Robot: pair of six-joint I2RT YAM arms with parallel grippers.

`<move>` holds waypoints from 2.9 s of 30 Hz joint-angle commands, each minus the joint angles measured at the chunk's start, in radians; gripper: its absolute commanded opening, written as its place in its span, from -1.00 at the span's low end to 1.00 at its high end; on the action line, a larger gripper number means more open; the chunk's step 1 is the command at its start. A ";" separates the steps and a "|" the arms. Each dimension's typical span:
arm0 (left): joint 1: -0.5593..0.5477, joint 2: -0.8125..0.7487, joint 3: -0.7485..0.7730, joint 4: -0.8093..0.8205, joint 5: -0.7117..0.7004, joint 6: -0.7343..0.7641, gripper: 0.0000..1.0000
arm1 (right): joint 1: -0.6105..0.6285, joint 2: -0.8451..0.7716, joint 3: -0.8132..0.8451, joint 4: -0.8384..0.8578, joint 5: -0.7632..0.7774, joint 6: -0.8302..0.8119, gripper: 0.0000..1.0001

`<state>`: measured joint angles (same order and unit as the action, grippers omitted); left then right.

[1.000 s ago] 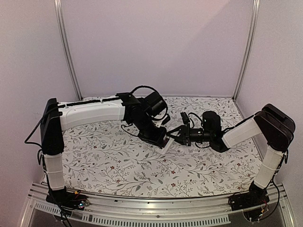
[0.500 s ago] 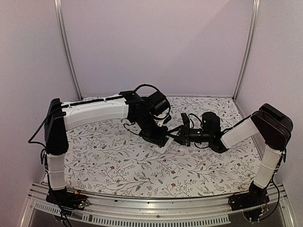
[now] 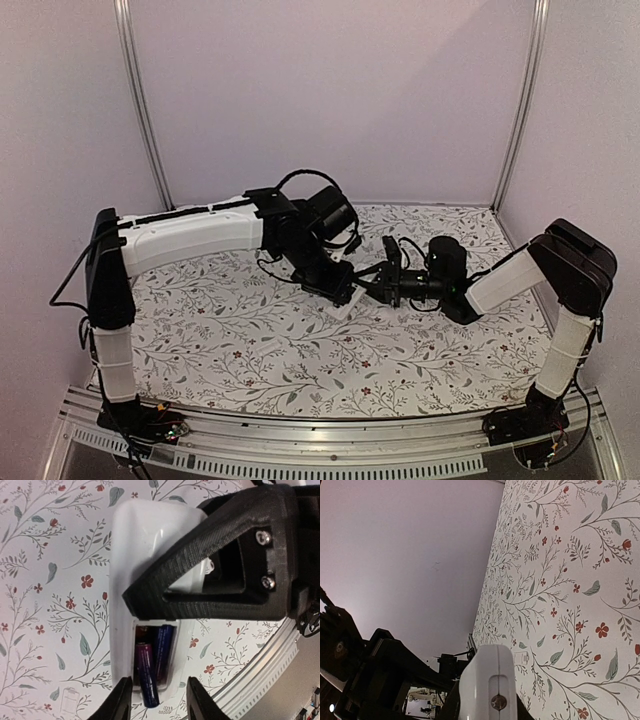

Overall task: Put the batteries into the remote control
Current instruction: Place the battery in the battery compartment, then load the battery into the battery compartment.

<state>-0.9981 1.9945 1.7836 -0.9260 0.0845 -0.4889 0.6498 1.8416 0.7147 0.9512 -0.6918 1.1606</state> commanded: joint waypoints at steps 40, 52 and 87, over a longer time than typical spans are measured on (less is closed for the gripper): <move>0.098 -0.440 -0.708 0.715 0.295 0.129 0.54 | 0.028 0.009 0.040 0.290 -0.157 0.104 -1.00; 0.126 -0.425 -0.710 0.734 0.304 0.093 0.31 | 0.039 0.022 0.048 0.327 -0.172 0.127 -1.00; 0.128 -0.325 -0.696 0.785 0.350 -0.047 -0.40 | 0.065 -0.018 0.058 0.441 -0.185 0.153 -0.99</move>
<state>-0.8783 1.6051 1.0855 -0.1406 0.4679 -0.5182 0.6811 1.8545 0.7414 1.2240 -0.8486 1.2457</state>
